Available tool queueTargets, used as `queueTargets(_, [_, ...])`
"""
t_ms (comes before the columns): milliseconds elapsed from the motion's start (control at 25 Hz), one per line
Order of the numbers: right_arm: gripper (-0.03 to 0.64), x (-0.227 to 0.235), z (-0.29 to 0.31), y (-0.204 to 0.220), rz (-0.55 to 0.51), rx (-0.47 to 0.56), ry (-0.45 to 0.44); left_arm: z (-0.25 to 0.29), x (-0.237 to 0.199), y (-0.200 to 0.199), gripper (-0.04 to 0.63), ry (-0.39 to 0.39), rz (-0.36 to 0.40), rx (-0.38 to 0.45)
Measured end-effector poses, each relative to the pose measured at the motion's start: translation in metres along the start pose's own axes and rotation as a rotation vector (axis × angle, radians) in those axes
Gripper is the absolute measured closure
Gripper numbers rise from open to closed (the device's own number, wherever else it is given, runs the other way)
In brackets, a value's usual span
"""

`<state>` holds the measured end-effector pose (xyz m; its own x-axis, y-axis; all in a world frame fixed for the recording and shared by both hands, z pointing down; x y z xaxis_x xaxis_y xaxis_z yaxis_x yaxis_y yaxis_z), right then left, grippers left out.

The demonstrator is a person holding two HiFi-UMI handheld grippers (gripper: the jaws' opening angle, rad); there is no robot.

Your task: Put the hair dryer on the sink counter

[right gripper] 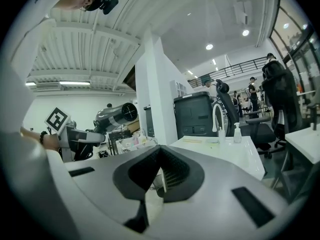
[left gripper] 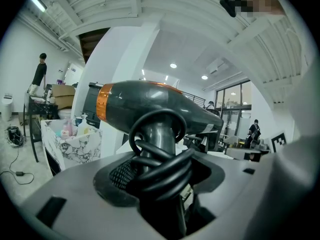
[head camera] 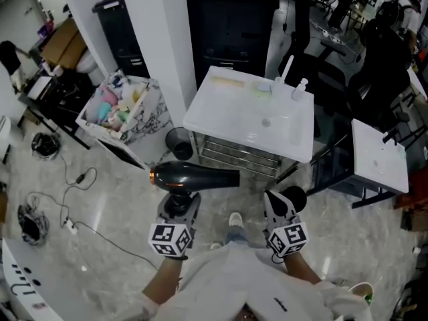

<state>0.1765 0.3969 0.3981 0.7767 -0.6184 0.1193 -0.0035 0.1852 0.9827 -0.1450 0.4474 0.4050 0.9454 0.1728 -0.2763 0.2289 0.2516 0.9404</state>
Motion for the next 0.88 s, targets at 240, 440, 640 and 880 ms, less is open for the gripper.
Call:
queueTargets(240, [0.599,0.031,0.041,-0.012,0.005,-0.001,-0.032,0.049,-0.001,-0.015,0.304,-0.002,0.005,-0.010])
queueTargets(440, [0.600,0.064,0.069,-0.025,-0.007,-0.003,-0.065,0.092,0.005,-0.029,0.302,-0.016,0.014,-0.005])
queueTargets(640, [0.598,0.104,0.096,-0.033,-0.009,-0.020,-0.109,0.136,0.016,-0.039,0.304,-0.048,-0.003,-0.002])
queueTargets(880, [0.599,0.144,0.117,-0.037,-0.016,-0.030,-0.143,0.179,0.030,-0.044,0.302,-0.071,-0.015,0.003])
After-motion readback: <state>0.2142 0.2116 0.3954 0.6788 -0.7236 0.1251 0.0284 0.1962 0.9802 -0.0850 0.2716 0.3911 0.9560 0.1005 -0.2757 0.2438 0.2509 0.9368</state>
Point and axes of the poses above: the fingertips, and each gripper's own axes: z forward along the fingers, x to its right, y out of its underside, the point moved 10 cm from there along -z, backward along the fingers, and after that the axes turned 2 degrees about x, right-handed, at the moved point
